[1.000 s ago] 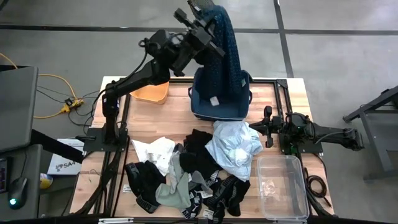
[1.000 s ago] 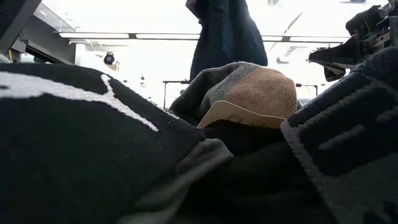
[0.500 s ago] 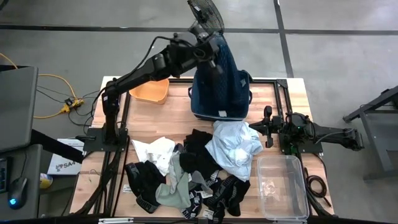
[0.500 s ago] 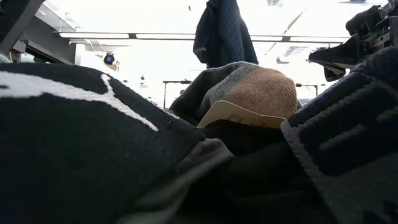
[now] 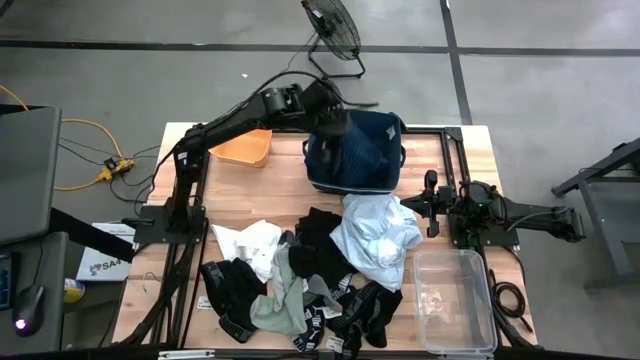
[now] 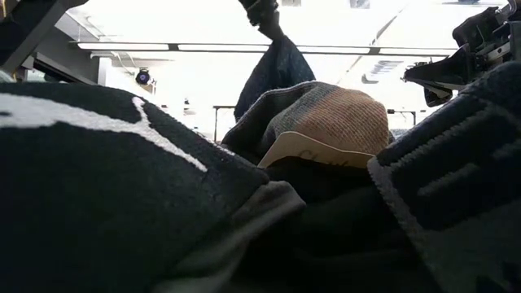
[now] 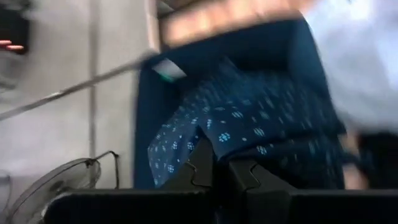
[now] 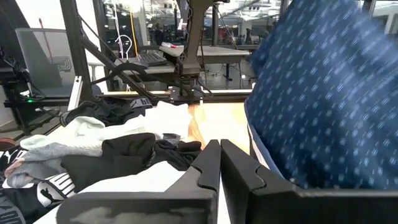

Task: Pick & Place Cloths
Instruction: Put the blue shirt into the blue laundry bin

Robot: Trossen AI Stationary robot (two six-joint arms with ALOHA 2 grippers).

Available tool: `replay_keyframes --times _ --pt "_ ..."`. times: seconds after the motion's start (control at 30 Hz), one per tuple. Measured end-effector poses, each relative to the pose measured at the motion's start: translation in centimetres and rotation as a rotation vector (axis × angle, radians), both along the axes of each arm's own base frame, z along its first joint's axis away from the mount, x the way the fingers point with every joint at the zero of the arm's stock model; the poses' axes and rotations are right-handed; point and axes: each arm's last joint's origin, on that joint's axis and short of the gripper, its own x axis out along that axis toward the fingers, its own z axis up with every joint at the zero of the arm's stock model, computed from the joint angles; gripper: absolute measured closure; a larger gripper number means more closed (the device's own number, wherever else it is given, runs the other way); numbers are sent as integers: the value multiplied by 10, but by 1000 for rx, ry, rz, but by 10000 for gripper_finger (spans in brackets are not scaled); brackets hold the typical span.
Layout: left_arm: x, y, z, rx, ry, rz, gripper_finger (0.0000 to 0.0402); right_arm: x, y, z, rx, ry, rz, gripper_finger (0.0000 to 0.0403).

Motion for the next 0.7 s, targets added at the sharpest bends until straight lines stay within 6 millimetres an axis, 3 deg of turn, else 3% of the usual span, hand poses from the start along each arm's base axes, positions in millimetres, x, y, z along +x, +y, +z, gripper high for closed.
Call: replay_keyframes --times 0.17,0.33,0.7 --pt "4 0 -30 18 148 -84 401 0 0 0 0 -1 1 399" --pt "13 5 -61 76 207 -57 401 0 0 0 0 0 1 399" --pt "45 -3 -104 214 2 161 401 0 0 0 0 -1 1 399"
